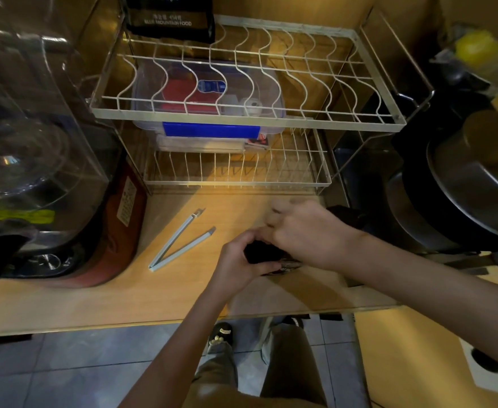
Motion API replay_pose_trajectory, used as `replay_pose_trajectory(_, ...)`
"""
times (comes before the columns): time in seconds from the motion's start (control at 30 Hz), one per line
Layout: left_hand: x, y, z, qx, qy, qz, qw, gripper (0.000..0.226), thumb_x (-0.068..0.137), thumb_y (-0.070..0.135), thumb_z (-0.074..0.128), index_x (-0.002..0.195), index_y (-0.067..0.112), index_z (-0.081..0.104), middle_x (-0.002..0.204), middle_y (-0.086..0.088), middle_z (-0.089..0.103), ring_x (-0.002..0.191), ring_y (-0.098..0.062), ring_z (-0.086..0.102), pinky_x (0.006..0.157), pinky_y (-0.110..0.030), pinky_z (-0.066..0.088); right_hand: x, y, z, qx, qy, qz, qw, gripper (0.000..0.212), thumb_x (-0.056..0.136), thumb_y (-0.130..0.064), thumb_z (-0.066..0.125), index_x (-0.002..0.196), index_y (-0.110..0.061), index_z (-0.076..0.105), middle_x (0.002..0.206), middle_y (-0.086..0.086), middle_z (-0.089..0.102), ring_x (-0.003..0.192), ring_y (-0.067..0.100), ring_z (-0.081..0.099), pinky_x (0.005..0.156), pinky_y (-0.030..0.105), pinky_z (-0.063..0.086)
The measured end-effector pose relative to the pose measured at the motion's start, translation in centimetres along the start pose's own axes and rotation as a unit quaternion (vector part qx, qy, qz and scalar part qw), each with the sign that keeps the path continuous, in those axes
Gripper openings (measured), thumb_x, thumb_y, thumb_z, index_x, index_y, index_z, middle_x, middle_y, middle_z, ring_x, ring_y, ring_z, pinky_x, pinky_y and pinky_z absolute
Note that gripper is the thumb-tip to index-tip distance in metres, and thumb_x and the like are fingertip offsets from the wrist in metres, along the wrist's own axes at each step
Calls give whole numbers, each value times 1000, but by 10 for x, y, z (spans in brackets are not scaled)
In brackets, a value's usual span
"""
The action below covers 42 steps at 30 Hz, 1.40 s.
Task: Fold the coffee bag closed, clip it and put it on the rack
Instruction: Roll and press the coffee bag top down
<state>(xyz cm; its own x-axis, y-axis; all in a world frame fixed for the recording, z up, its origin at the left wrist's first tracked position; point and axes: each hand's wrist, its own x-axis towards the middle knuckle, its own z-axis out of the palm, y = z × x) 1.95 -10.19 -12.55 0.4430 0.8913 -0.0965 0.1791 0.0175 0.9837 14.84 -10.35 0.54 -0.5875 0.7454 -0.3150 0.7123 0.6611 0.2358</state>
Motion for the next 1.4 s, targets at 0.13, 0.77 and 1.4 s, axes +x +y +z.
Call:
replay_pose_trajectory(0.13, -1, 1, 4, 13, 10, 13, 1000, 40, 58, 11, 81, 92, 16, 61, 103, 5, 63, 94, 7, 54, 77, -1, 38, 16, 8, -9, 11, -97, 69, 993, 15, 89, -16, 53, 102, -12, 59, 106, 7, 61, 92, 20, 53, 75, 32, 49)
replay_pose_trajectory(0.77, -1, 9, -1, 134, 78, 105, 982, 25, 64, 13, 78, 87, 15, 69, 123, 3, 52, 114, -6, 47, 95, -1, 29, 23, 21, -2, 151, -22, 119, 981, 15, 91, -18, 50, 96, -13, 64, 94, 6, 67, 87, 24, 62, 74, 36, 51)
replay_pose_trajectory(1.4, -14, 6, 10, 171, 209, 137, 953, 21, 69, 5, 74, 87, 2, 64, 106, -15, 66, 100, -14, 59, 86, -24, 48, 1, 32, 6, 131, -11, 61, 989, 14, 91, -23, 49, 97, -15, 59, 101, 2, 63, 97, 21, 60, 79, 39, 53)
